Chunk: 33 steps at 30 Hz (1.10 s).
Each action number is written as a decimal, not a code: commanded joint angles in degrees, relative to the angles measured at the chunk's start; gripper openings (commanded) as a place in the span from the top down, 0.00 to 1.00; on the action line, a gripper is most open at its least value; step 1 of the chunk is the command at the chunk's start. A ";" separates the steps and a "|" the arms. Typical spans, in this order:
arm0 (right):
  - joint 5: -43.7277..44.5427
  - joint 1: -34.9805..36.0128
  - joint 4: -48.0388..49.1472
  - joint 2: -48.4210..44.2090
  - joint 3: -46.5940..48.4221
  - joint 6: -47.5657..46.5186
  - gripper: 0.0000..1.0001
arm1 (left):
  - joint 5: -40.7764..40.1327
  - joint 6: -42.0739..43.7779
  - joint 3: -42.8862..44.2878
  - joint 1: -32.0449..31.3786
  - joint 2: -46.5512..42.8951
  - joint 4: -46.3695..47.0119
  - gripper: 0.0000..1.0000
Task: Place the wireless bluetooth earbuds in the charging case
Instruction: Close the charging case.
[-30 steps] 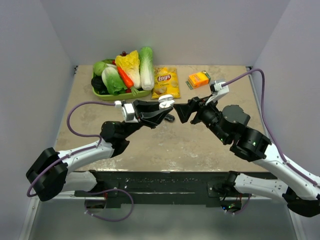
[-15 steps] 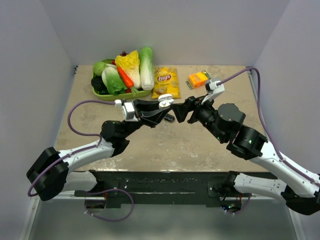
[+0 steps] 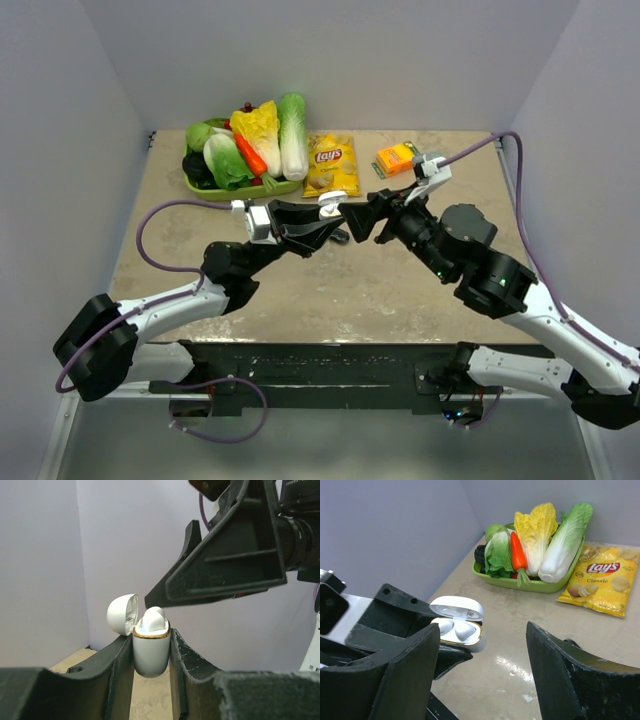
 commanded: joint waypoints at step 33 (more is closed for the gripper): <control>-11.41 0.06 -16.15 7.95 9.79 -5.87 0.67 | 8.88 -1.84 -2.88 0.78 -0.75 34.35 1.00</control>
